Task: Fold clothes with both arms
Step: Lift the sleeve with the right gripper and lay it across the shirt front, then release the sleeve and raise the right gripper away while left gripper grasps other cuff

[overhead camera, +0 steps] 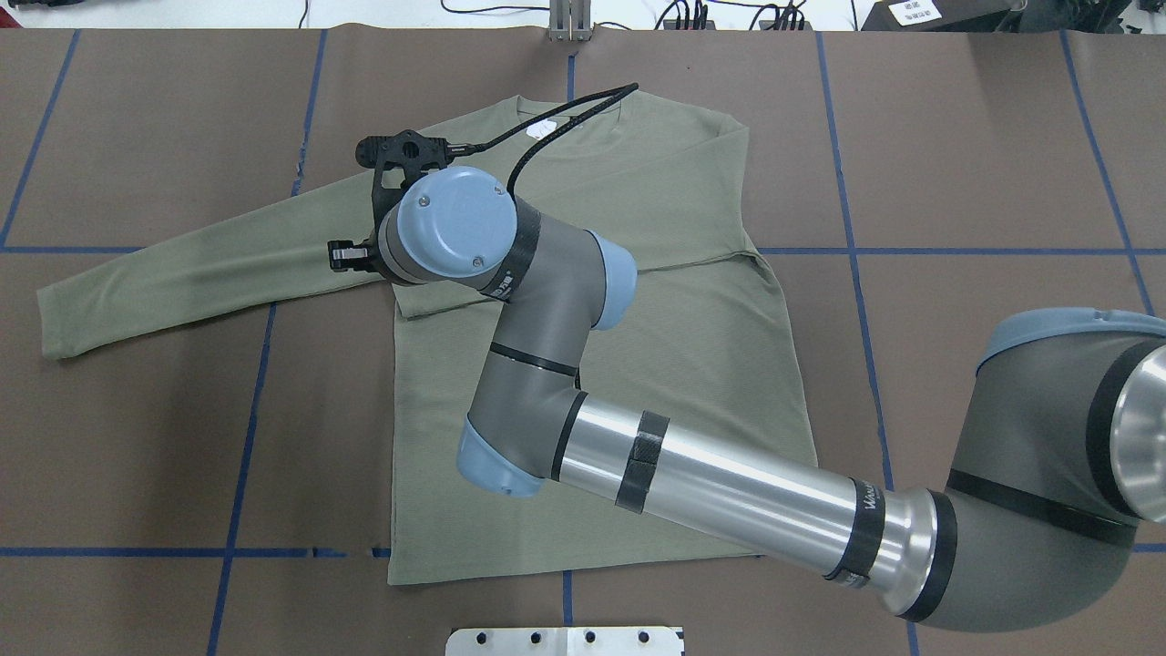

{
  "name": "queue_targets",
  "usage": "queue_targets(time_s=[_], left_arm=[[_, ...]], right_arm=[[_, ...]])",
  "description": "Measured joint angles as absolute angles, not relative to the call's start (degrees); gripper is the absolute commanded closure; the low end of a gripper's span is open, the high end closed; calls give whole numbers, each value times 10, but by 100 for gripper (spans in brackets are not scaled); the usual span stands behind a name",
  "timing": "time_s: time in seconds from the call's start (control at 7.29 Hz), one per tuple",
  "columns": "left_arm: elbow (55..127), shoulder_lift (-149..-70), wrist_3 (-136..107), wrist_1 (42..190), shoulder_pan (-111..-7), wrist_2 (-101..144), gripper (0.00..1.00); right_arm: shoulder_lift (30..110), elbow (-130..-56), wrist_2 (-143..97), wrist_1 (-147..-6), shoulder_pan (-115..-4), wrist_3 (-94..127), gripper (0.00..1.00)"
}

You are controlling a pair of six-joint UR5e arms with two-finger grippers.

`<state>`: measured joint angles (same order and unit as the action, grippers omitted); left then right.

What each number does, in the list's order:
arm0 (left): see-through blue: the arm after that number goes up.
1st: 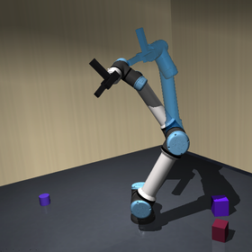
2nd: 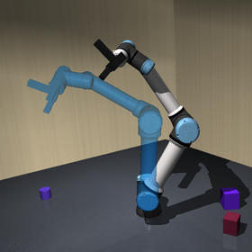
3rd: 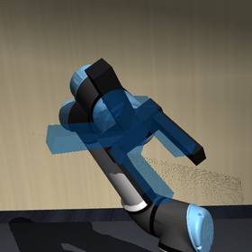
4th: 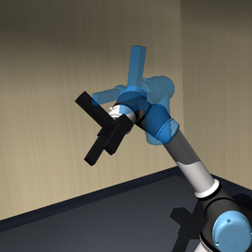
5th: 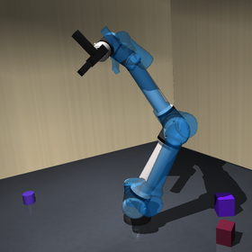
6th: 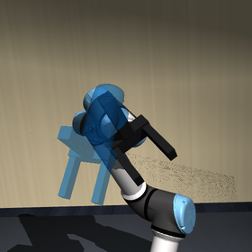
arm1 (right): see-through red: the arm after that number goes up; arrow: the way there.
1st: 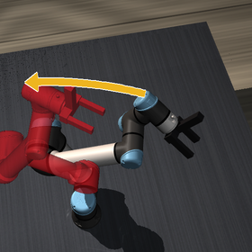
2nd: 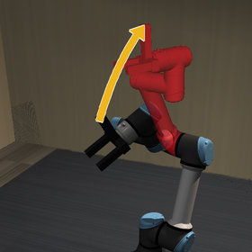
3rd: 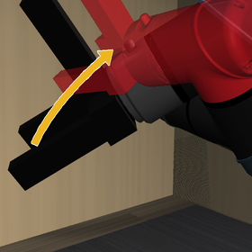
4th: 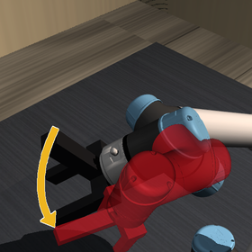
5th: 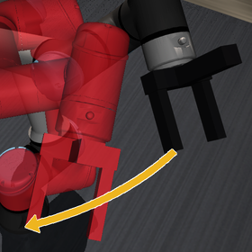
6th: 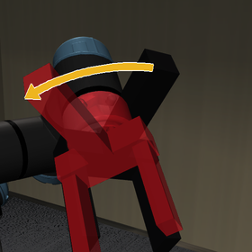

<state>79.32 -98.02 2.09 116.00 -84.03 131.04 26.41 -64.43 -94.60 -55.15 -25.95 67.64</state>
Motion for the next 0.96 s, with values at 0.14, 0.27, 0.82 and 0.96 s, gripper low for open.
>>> queue_targets(time_s=[0.14,0.27,0.82,0.96], left_arm=[[792,-982,17,1161,-840,1310,0],[791,-984,-9,1166,-839,1310,0],[790,-945,-386,1376,-728,1277,0],[797,-925,-467,1420,-692,1242,0]], right_arm=[[265,-644,-938,-554,-257,688,1],[267,-649,-946,-572,-262,694,1],[336,-802,-1105,-832,-364,676,0],[368,-851,-1127,-899,-391,652,0]])
